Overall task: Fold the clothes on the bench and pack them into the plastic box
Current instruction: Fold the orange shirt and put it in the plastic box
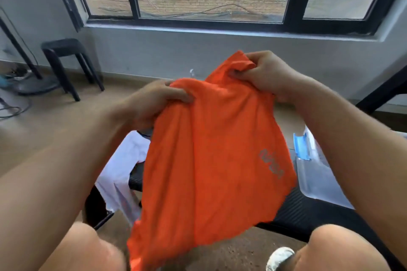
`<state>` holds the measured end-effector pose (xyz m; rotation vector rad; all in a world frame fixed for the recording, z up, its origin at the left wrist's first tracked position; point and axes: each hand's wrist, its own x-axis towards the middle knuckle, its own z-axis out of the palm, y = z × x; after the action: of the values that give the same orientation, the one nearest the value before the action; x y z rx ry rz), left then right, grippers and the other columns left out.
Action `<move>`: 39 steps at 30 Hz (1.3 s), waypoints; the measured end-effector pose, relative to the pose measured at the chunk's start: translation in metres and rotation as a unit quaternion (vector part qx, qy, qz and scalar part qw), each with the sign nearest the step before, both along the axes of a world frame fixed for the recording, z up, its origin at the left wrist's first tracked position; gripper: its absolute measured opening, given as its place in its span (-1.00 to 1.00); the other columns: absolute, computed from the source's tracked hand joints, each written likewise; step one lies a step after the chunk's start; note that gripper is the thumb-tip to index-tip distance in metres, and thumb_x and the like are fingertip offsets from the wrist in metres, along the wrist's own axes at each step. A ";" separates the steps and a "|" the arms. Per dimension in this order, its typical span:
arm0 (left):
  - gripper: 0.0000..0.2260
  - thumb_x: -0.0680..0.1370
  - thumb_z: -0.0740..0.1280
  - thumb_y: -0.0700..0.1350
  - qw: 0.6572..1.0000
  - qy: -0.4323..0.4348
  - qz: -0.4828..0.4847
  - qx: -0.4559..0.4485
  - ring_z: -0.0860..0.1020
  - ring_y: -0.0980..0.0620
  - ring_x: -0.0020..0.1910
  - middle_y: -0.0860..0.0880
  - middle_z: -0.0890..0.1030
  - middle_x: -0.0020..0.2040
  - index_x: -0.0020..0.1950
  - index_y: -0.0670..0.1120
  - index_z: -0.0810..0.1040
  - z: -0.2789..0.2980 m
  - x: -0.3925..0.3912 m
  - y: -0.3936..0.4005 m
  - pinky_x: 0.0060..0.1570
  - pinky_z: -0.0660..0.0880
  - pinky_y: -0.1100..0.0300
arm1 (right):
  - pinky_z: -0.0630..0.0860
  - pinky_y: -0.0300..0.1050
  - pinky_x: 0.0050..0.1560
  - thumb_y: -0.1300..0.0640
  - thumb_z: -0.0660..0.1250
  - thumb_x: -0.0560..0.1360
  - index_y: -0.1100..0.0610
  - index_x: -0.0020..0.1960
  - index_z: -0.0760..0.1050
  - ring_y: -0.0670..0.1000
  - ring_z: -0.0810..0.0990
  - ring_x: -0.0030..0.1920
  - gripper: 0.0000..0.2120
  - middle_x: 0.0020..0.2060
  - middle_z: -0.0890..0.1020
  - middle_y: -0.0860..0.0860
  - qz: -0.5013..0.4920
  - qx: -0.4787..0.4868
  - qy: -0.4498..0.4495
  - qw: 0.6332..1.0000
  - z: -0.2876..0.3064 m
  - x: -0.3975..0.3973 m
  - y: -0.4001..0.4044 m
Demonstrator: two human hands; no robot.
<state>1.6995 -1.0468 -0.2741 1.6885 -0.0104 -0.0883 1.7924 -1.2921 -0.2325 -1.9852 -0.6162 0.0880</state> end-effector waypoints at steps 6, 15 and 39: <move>-0.76 0.41 0.57 -0.23 0.988 0.026 0.047 0.142 0.63 0.11 -0.29 -0.06 0.67 -0.21 -0.04 -0.22 0.57 -0.047 0.014 0.015 -0.25 0.60 0.18 | 0.59 0.12 -0.03 0.08 0.31 0.42 0.07 -0.11 0.62 0.01 0.67 -0.11 -0.86 -0.21 0.71 0.00 -0.102 -0.056 -0.141 0.983 -0.022 0.027 0.018; -0.96 0.53 0.45 -0.20 0.983 0.045 0.176 0.016 0.71 -0.08 -0.09 -0.06 0.75 -0.13 -0.05 -0.09 0.68 -0.109 0.034 0.013 0.04 0.62 -0.04 | 0.48 -0.08 -0.23 0.11 0.27 0.44 -0.03 -0.26 0.50 -0.05 0.56 -0.26 -0.88 -0.34 0.60 -0.08 -0.149 -0.042 -0.136 0.979 -0.072 0.040 0.033; -0.78 0.47 0.46 0.05 0.953 -0.169 0.249 0.042 0.42 -0.04 -0.25 -0.14 0.51 -0.26 -0.24 0.08 0.44 -0.119 0.058 0.039 -0.25 0.38 -0.01 | 0.57 -0.11 -0.21 0.21 0.45 0.32 0.05 -0.12 0.56 0.09 0.63 -0.17 -0.83 -0.24 0.66 0.00 -0.009 -0.472 0.018 0.881 -0.160 0.020 0.012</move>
<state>1.7578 -1.0078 -0.3932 1.7264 0.1631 0.5866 1.8121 -1.2802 -0.3922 -2.9189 -0.5789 0.4932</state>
